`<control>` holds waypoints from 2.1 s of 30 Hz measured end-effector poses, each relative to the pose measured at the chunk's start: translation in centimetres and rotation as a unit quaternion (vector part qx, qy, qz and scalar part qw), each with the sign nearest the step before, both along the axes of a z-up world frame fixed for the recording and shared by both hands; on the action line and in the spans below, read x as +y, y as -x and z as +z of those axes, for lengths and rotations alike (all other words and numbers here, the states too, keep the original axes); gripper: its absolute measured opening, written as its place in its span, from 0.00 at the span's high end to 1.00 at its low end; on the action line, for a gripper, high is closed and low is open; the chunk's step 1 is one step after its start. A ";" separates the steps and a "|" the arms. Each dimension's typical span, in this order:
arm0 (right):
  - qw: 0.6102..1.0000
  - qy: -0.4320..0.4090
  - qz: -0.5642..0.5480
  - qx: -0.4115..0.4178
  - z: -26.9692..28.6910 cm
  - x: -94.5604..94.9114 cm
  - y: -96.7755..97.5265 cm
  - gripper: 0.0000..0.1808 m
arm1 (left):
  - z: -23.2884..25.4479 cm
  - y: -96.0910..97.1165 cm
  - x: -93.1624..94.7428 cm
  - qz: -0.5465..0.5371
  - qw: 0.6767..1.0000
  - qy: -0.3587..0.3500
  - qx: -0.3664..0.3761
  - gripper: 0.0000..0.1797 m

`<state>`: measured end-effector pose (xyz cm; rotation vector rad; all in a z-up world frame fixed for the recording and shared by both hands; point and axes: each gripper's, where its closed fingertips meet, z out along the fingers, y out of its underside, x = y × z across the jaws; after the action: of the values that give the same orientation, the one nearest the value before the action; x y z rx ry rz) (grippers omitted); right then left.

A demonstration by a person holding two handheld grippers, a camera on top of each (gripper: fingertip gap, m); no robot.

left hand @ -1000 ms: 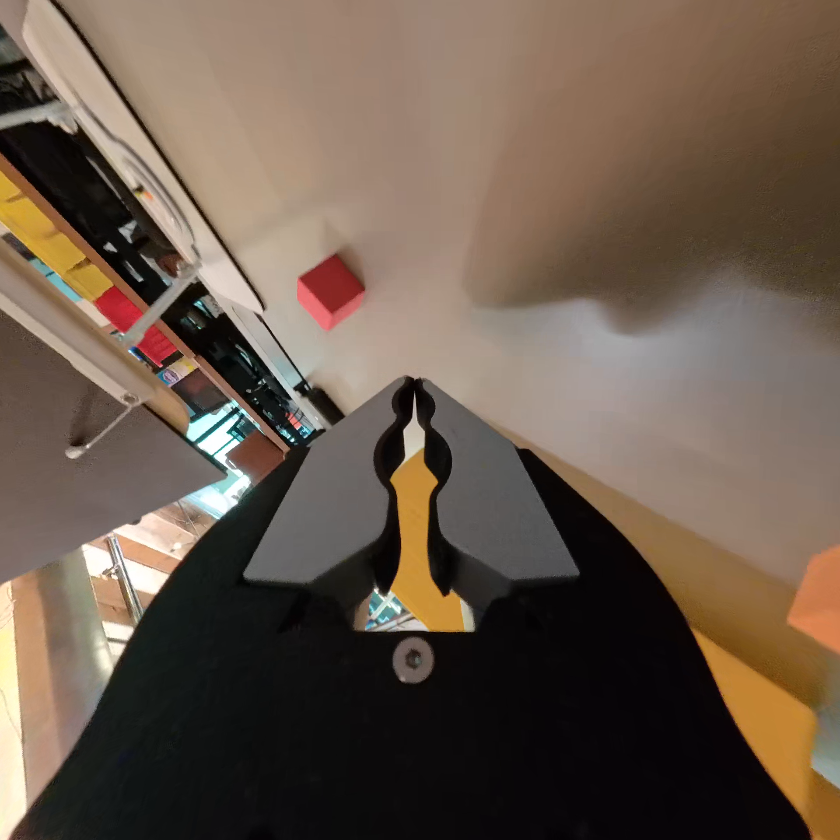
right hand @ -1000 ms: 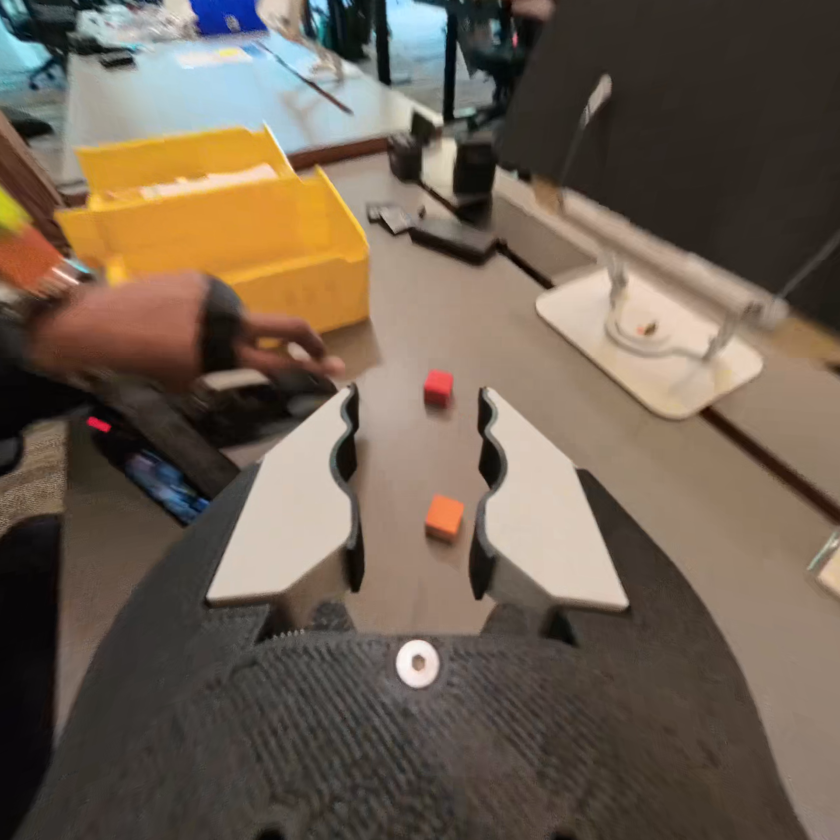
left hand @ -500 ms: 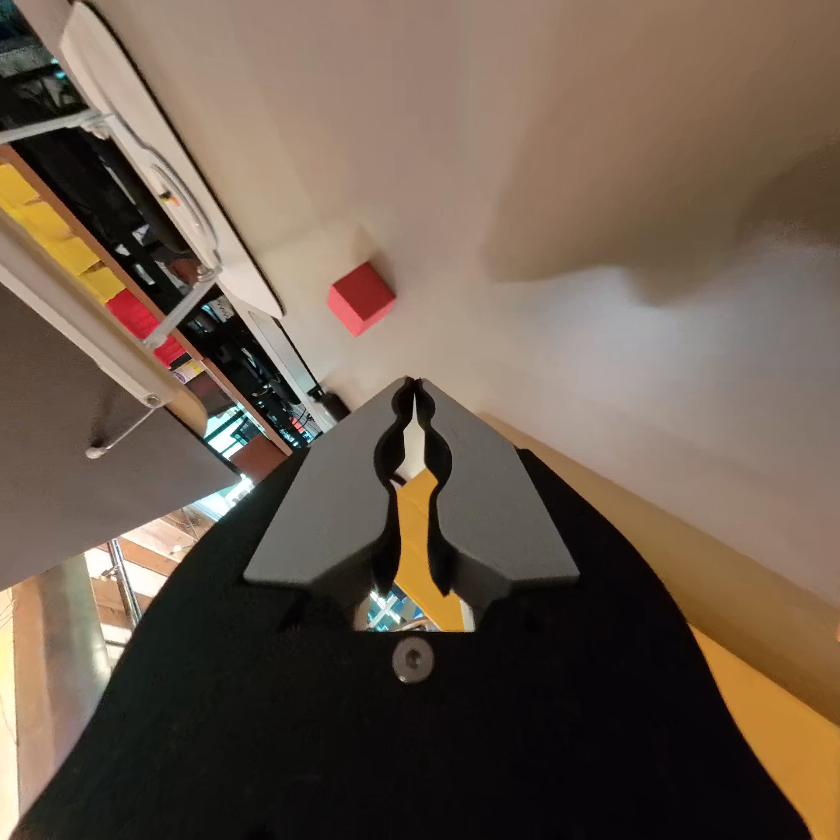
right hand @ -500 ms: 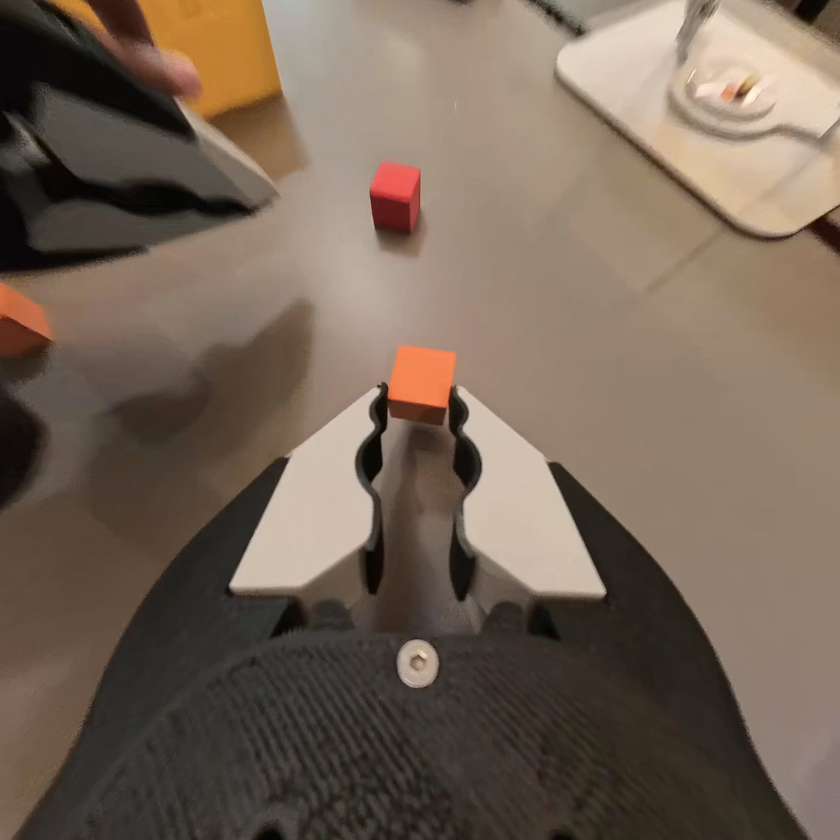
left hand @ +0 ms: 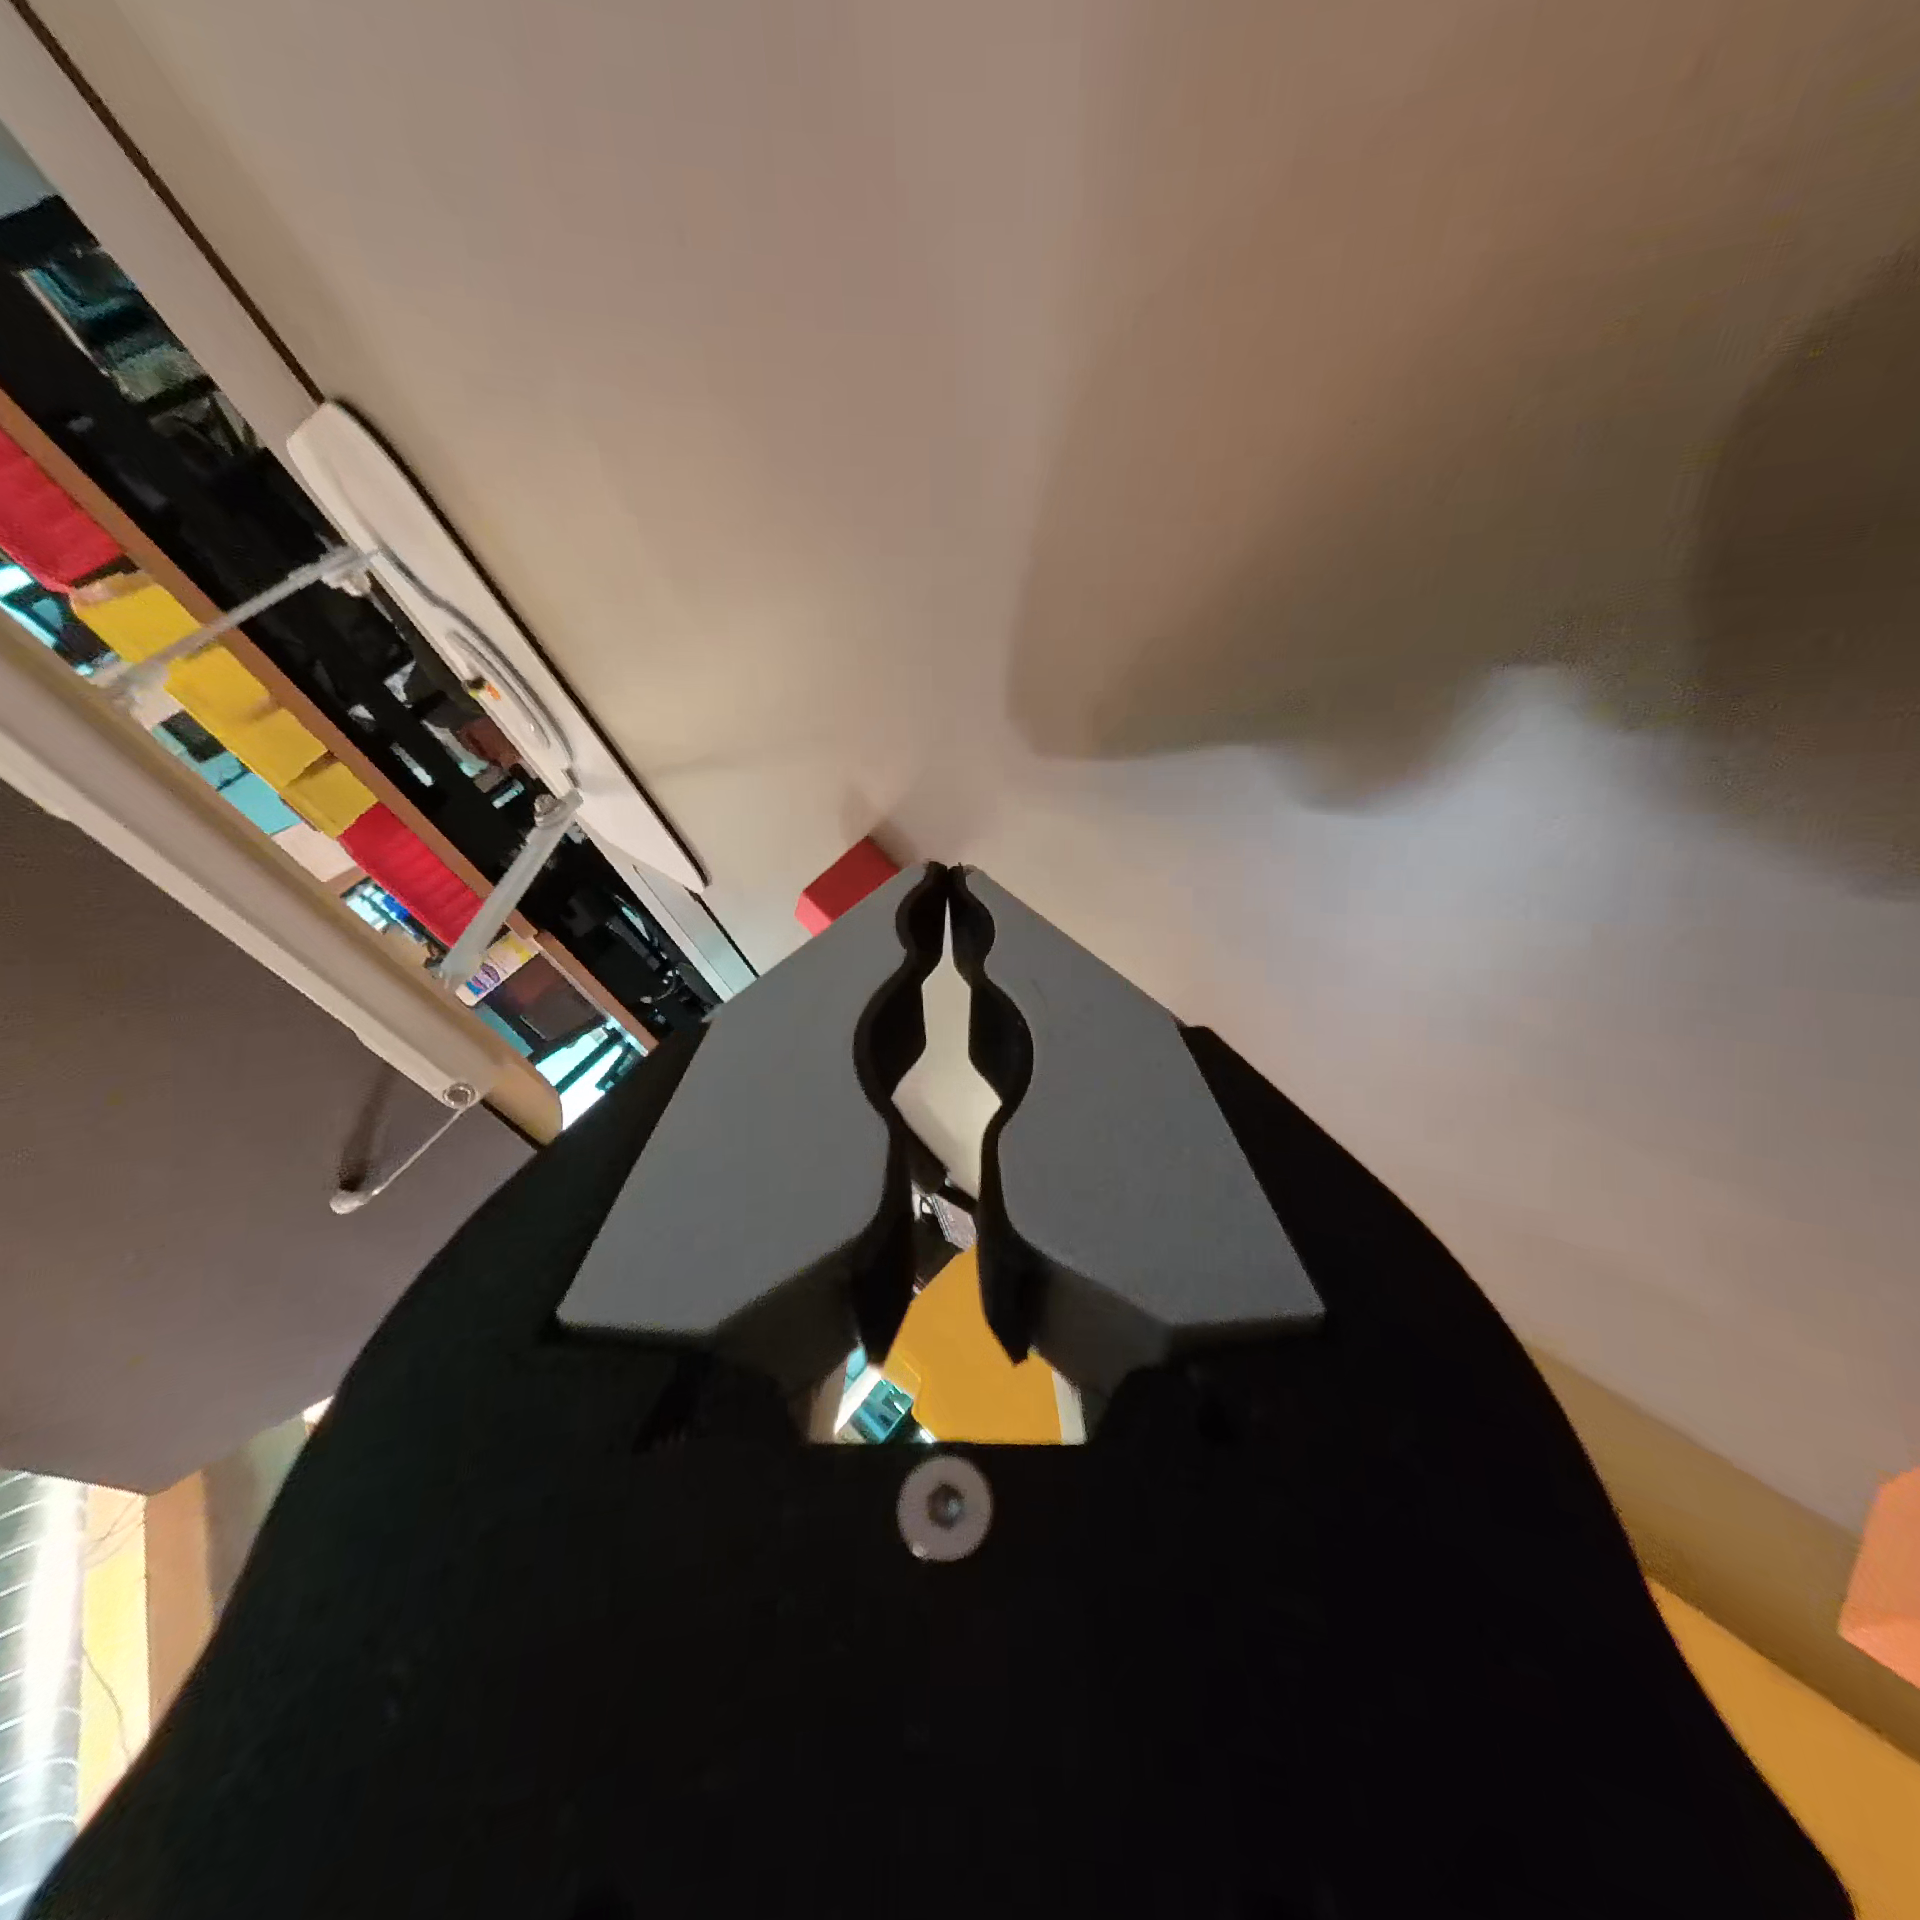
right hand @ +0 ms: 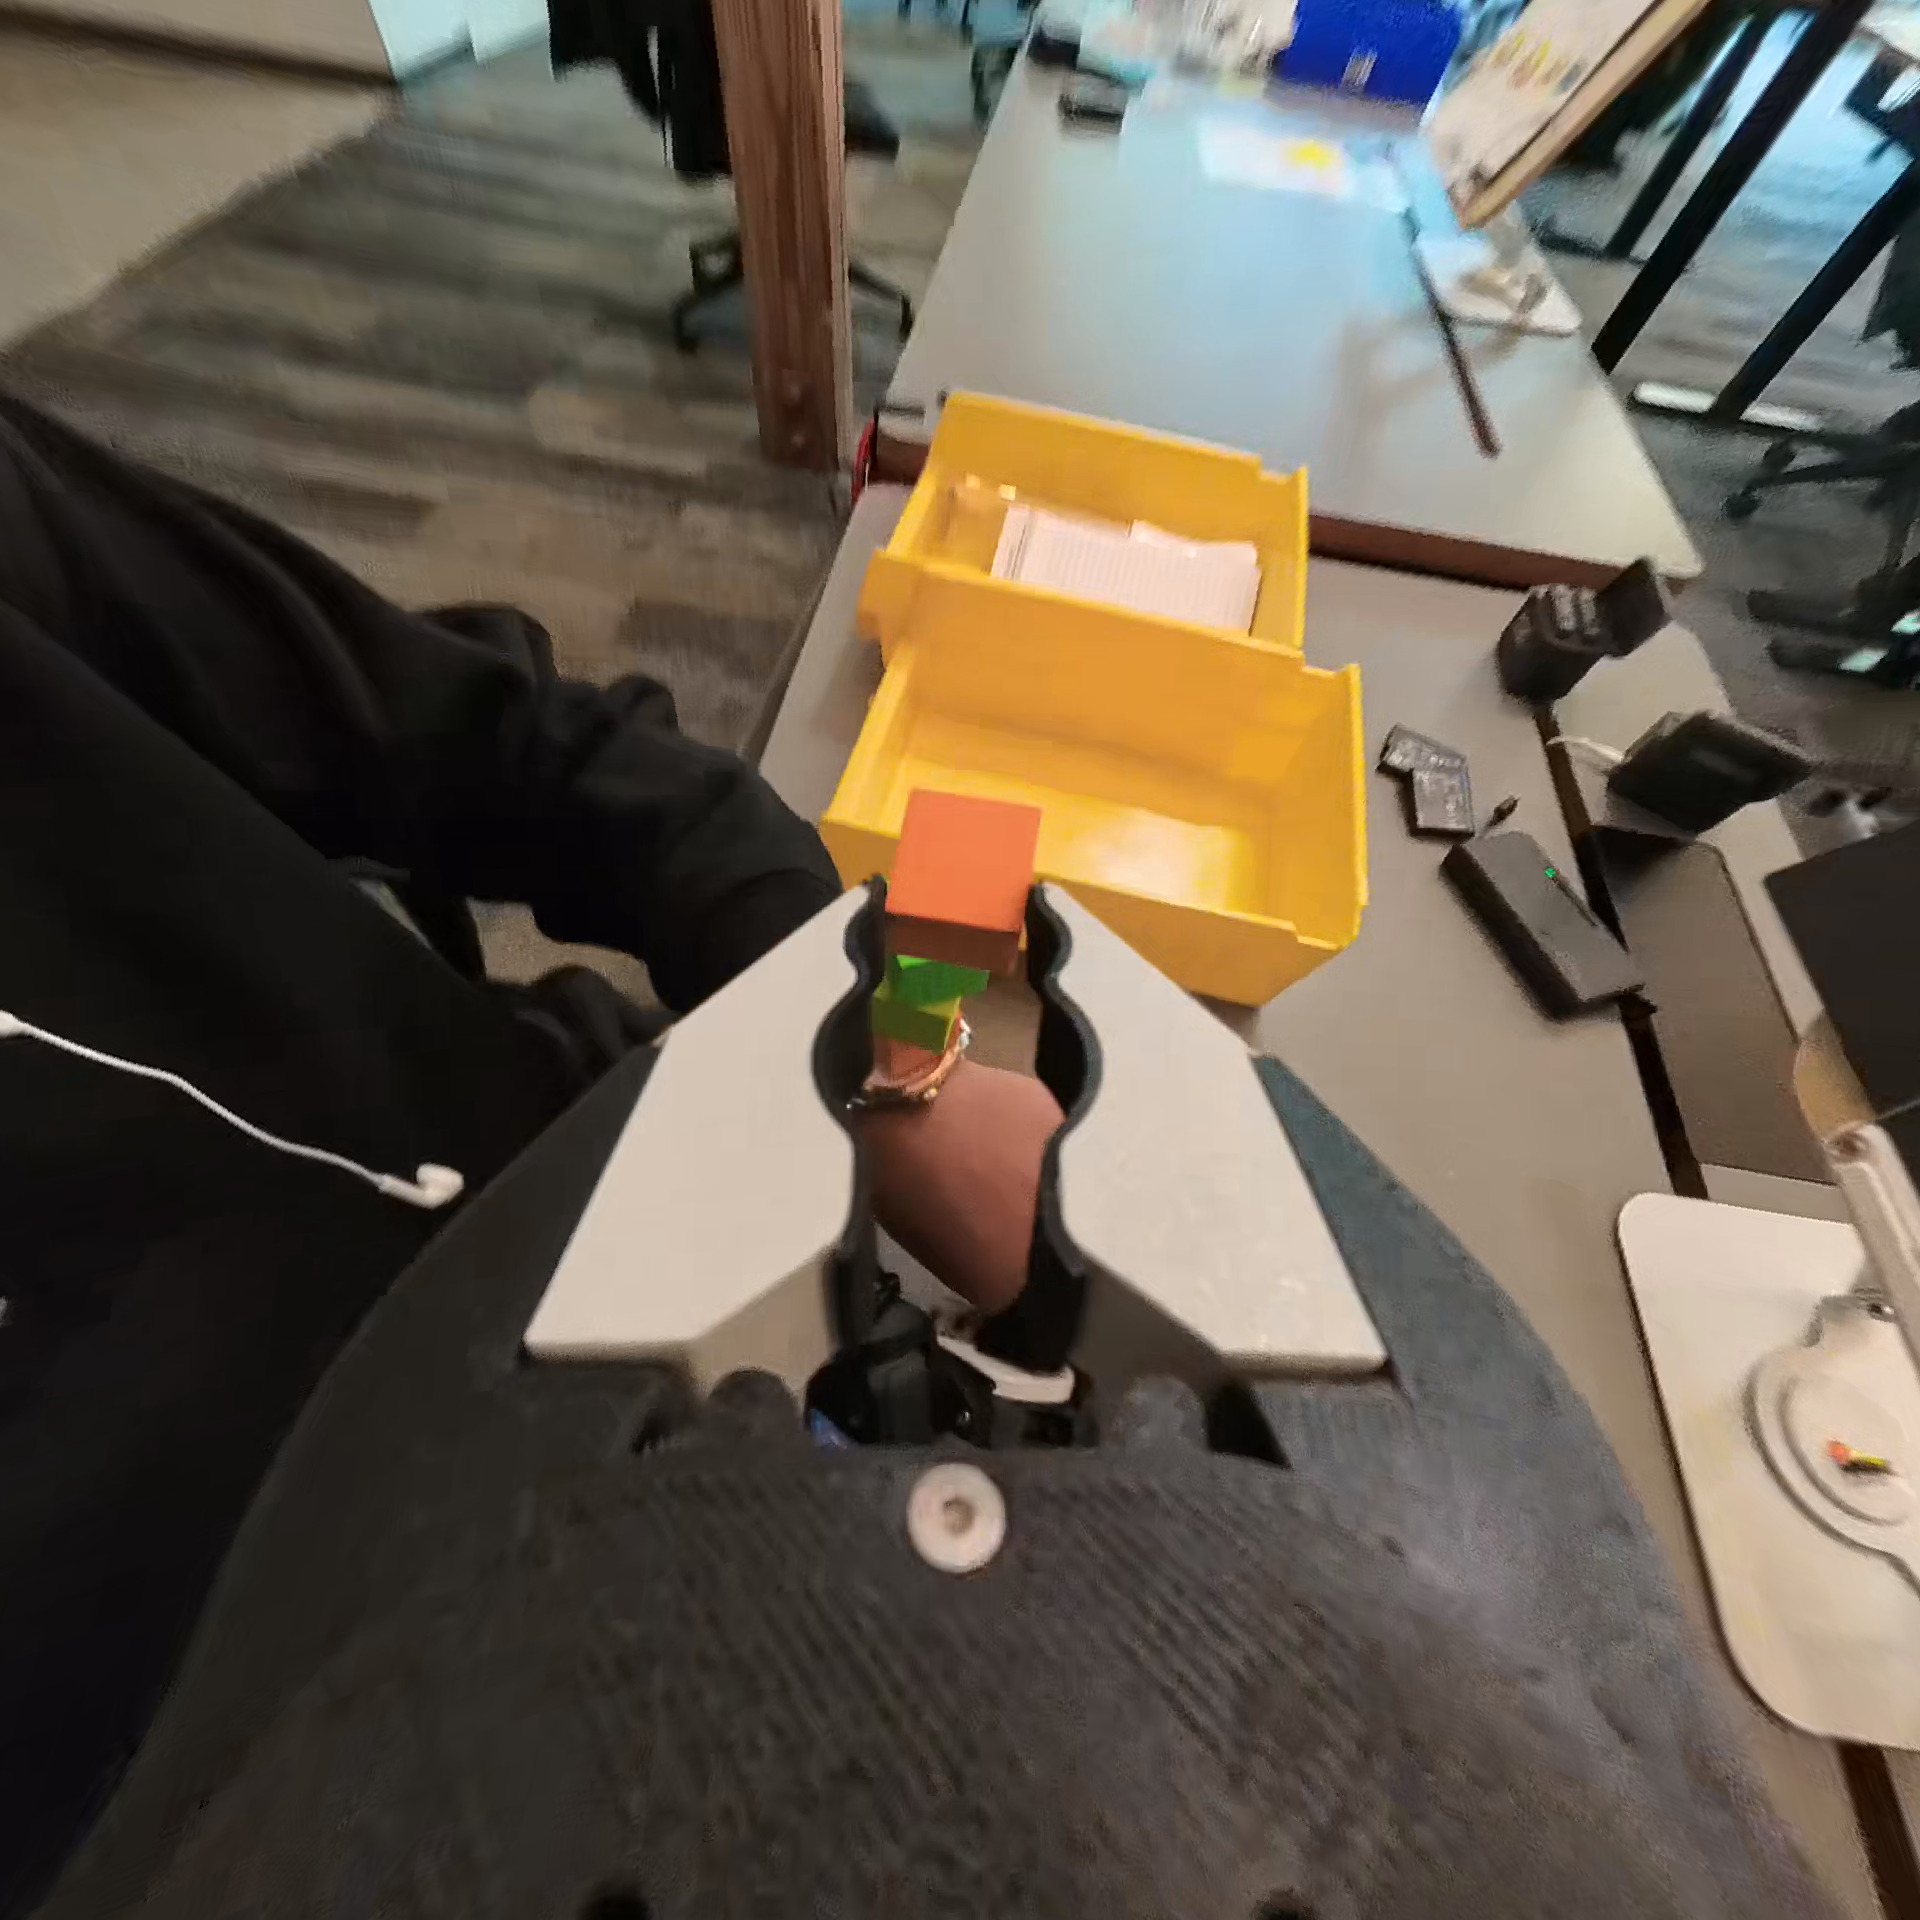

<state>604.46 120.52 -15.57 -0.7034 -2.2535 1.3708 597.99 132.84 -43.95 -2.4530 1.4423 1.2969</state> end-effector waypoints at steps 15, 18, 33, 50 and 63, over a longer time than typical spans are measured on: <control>0.996 -0.029 0.031 -0.077 -2.9 -1.8 0.2 0.86 | 0.0 -1.0 0.4 -0.017 1.000 -0.004 0.006 1.00; 0.996 -0.040 0.031 -0.075 -3.2 -1.9 0.4 0.86 | 0.1 -1.0 0.5 -0.017 1.000 -0.005 0.008 1.00; 0.956 -0.077 -0.277 0.058 -9.8 17.4 11.9 0.70 | 0.7 0.1 -1.6 0.000 1.000 -0.005 0.018 1.00; 0.971 -0.052 -0.209 -0.107 -26.8 14.0 14.8 0.83 | 1.3 0.9 -2.7 0.016 1.000 -0.010 0.018 1.00; 0.998 0.062 0.001 0.029 0.8 1.9 1.4 0.83 | 0.8 -0.4 -1.2 -0.002 1.000 -0.010 0.016 1.00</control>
<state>603.05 122.39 -14.76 -0.6922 -2.1398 1.5217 598.38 131.62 -43.13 -2.4275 1.4318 1.3482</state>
